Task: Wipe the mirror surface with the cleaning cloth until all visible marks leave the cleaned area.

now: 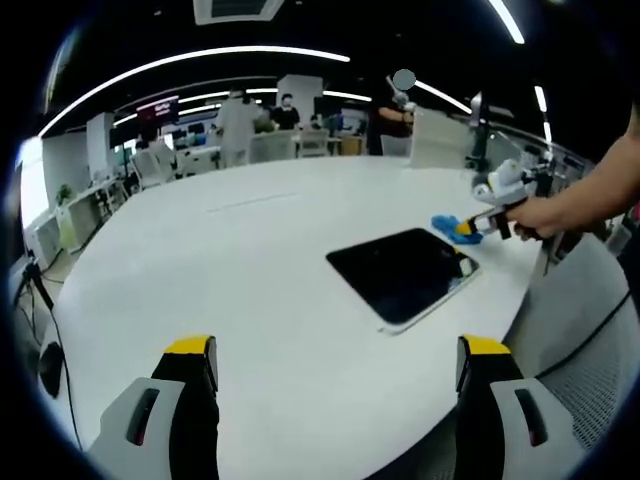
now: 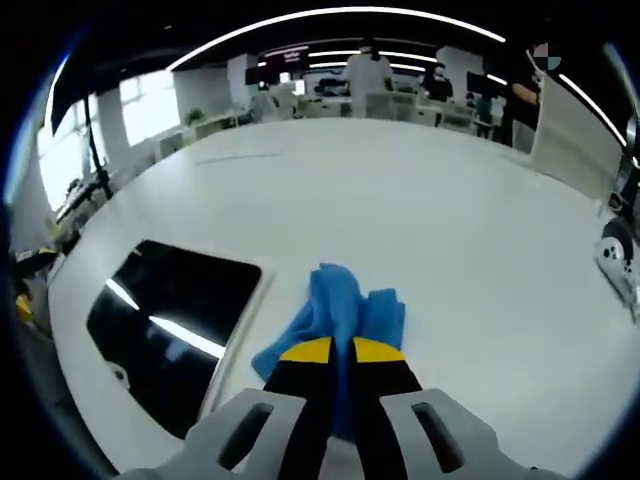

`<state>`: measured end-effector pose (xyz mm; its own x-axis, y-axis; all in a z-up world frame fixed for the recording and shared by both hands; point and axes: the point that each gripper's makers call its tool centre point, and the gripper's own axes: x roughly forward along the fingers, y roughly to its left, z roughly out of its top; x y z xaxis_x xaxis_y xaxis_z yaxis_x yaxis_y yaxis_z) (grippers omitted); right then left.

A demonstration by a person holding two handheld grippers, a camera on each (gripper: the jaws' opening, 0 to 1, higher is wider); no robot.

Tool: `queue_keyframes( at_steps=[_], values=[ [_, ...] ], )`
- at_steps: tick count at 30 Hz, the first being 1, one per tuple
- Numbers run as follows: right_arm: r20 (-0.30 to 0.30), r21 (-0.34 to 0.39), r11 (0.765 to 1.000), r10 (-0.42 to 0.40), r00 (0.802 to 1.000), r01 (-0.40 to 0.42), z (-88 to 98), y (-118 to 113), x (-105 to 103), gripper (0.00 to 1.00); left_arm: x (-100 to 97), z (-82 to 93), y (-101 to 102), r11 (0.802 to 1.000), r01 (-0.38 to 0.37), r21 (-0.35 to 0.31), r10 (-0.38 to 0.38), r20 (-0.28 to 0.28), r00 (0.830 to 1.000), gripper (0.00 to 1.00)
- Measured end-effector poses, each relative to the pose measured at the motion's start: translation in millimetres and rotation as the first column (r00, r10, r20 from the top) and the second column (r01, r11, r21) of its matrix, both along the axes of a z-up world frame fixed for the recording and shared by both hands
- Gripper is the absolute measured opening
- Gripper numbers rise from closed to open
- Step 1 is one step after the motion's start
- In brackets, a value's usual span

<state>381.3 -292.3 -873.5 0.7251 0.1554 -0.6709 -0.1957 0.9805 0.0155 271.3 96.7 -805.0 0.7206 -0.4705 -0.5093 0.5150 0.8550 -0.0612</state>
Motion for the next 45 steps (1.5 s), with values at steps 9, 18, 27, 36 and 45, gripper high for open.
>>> queue_keyframes(
  at_steps=[9, 18, 27, 36, 45],
  values=[
    [-0.033, 0.118, 0.993, -0.028, 0.999, 0.032, 17.6, 9.4, 5.9, 0.0, -0.2, -0.2, 0.2, 1.0, -0.001, 0.002, 0.001, 0.0, 1.0, 0.99],
    [-0.041, 0.288, 0.957, -0.016, 0.999, 0.027, 55.9, 52.0, 19.9, 0.0, -1.4, 3.1, -0.7, 1.0, -0.004, 0.0, 0.004, 0.002, 1.0, 0.99],
    [-0.089, 0.269, 0.963, 0.028, 0.996, -0.003, 33.4, 80.4, 21.9, 0.0, -1.3, 2.4, -0.2, 1.0, -0.006, 0.003, 0.006, 0.003, 1.0, 0.99],
    [-0.142, 0.183, 0.982, 0.07, 0.987, -0.043, 15.2, 91.7, 20.4, 0.01, -2.0, 3.5, -1.6, 1.0, 0.002, 0.001, -0.002, 0.004, 1.0, 0.99],
    [-0.157, 0.134, 0.988, 0.092, 0.983, -0.071, 8.0, 105.3, 21.7, 0.01, -3.4, 3.5, -2.6, 1.0, 0.014, 0.009, -0.014, 0.002, 1.0, 0.99]
  ],
)
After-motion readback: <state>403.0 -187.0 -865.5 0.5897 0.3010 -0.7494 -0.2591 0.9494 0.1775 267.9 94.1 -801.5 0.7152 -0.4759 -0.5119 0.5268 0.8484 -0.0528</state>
